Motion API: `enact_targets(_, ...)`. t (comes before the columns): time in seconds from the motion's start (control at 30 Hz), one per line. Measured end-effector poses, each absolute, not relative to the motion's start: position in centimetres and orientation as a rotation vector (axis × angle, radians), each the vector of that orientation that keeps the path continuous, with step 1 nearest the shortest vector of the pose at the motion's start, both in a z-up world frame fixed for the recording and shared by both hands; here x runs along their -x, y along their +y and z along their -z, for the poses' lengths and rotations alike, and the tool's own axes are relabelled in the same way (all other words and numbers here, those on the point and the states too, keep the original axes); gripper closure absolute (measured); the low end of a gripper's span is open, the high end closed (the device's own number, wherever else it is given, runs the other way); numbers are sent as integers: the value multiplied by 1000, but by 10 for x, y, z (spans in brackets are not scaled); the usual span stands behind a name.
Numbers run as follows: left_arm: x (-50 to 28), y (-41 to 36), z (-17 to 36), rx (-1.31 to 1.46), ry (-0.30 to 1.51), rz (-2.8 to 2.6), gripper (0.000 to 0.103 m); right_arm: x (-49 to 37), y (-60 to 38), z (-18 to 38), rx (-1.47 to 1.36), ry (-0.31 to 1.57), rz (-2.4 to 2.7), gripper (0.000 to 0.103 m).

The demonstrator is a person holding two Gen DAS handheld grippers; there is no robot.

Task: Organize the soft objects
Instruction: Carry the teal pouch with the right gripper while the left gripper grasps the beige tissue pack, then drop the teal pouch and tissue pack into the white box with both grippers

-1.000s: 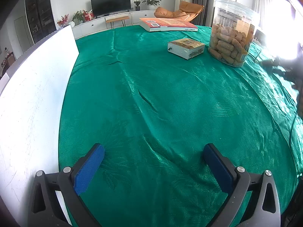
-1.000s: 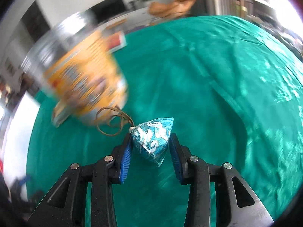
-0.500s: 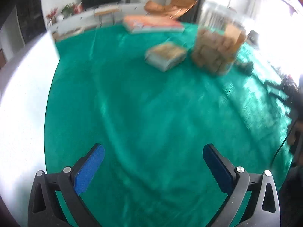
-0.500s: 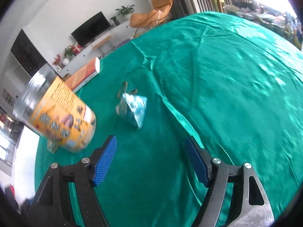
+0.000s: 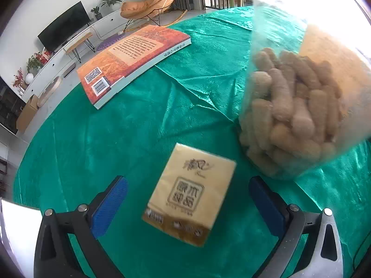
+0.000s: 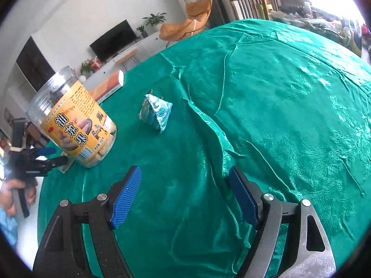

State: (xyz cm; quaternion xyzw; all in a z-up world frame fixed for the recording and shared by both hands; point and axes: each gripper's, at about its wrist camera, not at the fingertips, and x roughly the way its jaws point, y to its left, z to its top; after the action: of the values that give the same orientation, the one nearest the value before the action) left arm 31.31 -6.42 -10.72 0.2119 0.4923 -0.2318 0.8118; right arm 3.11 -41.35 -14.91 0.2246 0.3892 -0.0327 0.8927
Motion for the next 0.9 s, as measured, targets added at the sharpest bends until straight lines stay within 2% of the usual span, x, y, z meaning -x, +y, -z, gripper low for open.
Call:
enact_targets(0.03,-315,-63,109,-438,1058,494,41,-31,-414,149,-469,807,66,22)
enact_targets(0.07,-319,-59,112,-404,1089,490,44,-32,-413,149,-470,810,65,22)
enact_targets(0.23,-319,-30,103,-206,1087,447,45,-46,-409,144,-474,815,39,21)
enact_targets(0.37,-318,-7,86,-69,1082,413,45,-107,-399,127,-386,860,-16,24)
enact_targets(0.4,-317,-2,80,-39,1081,419,45,-125,-392,123,-332,874,-40,30)
enact_targets(0.47,-316,5,66,-13,1065,416,45,-160,-378,130,-195,1004,-46,63)
enact_targets(0.5,-315,8,57,-15,1050,413,45,-171,-374,133,-141,1044,-30,71)
enact_targets(0.6,-310,17,34,-11,1015,425,45,-191,-382,119,-156,1065,-18,73)
enact_targets(0.67,-302,23,17,-5,989,432,45,-197,-396,92,-236,995,-16,73)
enact_targets(0.9,-268,67,-55,71,893,448,45,-206,-366,-31,-265,791,-122,73)
